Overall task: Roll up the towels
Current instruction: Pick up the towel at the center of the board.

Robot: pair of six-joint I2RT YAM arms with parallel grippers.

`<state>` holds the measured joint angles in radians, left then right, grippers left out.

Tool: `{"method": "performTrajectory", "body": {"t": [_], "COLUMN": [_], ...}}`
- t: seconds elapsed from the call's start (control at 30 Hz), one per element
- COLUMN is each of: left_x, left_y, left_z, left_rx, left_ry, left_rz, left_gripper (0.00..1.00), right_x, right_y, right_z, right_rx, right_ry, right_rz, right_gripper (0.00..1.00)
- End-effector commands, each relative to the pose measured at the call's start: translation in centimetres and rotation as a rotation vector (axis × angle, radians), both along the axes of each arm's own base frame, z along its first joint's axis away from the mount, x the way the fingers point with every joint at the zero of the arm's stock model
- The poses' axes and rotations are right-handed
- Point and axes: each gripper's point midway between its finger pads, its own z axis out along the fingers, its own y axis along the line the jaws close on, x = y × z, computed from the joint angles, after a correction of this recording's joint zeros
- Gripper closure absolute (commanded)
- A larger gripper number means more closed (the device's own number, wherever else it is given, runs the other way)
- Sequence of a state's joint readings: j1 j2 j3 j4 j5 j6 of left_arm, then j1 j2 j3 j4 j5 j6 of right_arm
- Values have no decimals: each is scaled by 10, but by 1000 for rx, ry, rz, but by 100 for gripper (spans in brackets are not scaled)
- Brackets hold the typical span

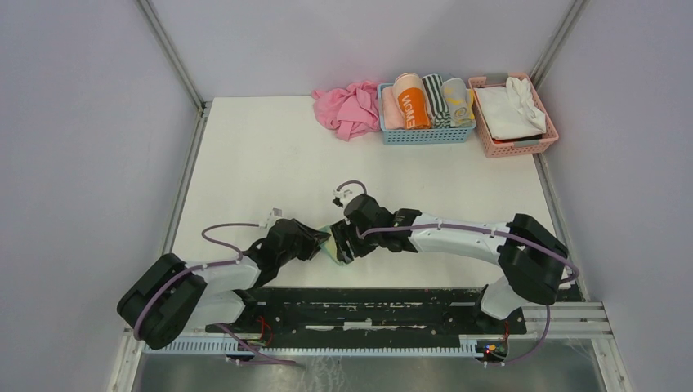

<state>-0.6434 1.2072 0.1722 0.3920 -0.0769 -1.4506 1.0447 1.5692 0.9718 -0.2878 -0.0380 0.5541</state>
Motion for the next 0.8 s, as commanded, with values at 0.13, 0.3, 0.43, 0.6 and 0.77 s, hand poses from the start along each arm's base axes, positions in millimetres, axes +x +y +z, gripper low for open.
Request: {"method": "performTrajectory", "body": {"t": [0.13, 0.3, 0.43, 0.6, 0.77], "left_x": [-12, -15, -16, -15, -16], "left_y": [19, 17, 18, 17, 17], "left_z": [-26, -30, -31, -30, -31], "left_rx": [103, 115, 123, 130, 134], "left_ry": [104, 120, 128, 127, 133], "left_rz": [60, 47, 54, 56, 58], "left_gripper": [73, 73, 74, 74, 74], "right_x": [12, 13, 19, 25, 20], "right_y": [11, 28, 34, 34, 32], "right_z": [-3, -2, 2, -15, -41], "right_rx": [-87, -94, -131, -194, -241], "right_ry": [-68, -119, -199, -206, -162], "right_rz": [4, 73, 117, 127, 141], "right_gripper": [21, 16, 16, 16, 18]}}
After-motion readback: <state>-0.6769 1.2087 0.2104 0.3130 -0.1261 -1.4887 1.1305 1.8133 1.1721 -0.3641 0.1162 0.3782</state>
